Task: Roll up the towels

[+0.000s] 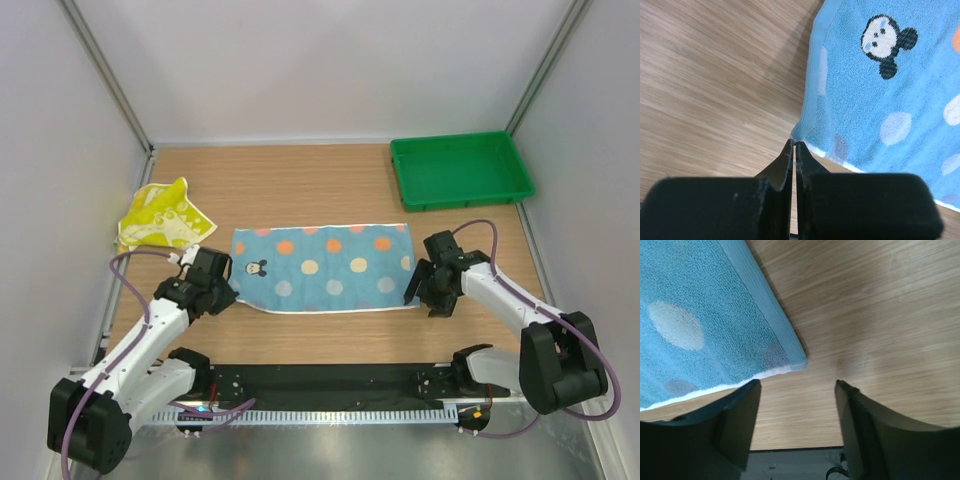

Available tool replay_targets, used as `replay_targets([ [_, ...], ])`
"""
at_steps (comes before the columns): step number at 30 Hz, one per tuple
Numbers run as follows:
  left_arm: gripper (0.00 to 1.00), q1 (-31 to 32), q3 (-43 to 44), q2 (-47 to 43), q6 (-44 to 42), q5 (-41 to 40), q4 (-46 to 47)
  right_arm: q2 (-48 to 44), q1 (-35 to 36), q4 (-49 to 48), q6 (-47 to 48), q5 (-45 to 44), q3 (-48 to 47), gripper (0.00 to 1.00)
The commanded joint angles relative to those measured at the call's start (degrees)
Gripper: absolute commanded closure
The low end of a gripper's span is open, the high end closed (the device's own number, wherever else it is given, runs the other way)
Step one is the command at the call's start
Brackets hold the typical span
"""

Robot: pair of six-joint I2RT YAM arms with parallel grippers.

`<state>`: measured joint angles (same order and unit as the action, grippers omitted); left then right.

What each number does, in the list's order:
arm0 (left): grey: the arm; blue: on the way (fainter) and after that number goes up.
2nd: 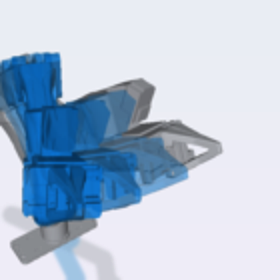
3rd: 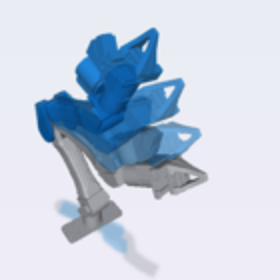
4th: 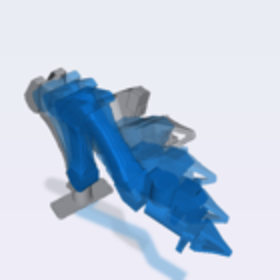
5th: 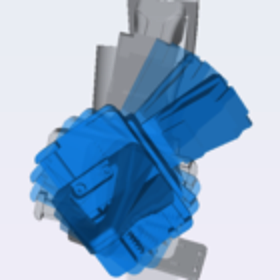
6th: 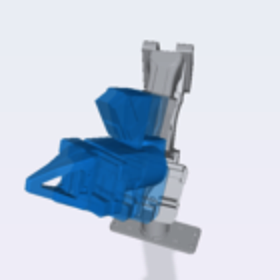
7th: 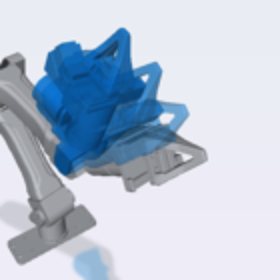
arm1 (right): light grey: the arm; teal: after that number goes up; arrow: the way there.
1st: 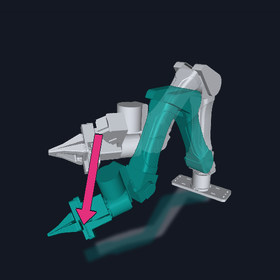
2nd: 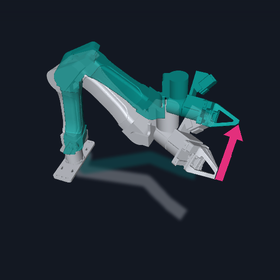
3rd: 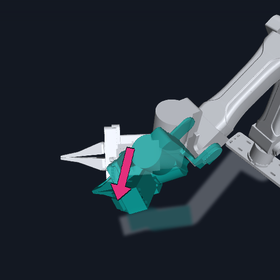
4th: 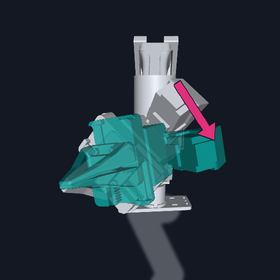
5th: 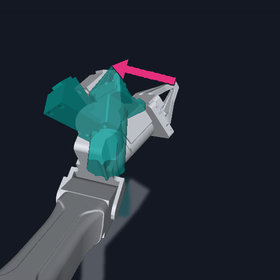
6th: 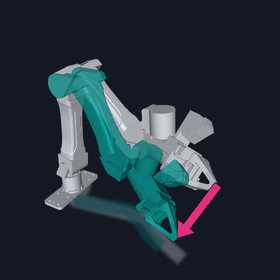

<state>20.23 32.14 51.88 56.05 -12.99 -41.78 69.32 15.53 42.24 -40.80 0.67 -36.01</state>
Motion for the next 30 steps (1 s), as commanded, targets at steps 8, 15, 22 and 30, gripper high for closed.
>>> replay_targets([
  [8, 1.00, -0.28, 2.22, -0.73, -1.03, 0.25, -0.85, 3.72, -0.15, -6.11, -0.25, -0.31, 0.59, 0.44],
  [15, 1.00, -0.28, 2.31, -0.11, -1.03, 0.07, -1.02, 6.26, -0.24, -7.78, 0.19, -0.40, -0.55, 0.63],
  [22, 1.00, -0.28, 2.75, 0.15, -0.94, -0.54, -1.37, 6.62, -0.24, -8.23, 0.80, -0.40, 0.15, 0.83],
  [30, 1.00, -0.28, 6.35, -0.11, -0.59, -2.04, -5.68, 1.62, -0.24, -4.02, 1.16, 0.12, -1.34, 0.99],
])
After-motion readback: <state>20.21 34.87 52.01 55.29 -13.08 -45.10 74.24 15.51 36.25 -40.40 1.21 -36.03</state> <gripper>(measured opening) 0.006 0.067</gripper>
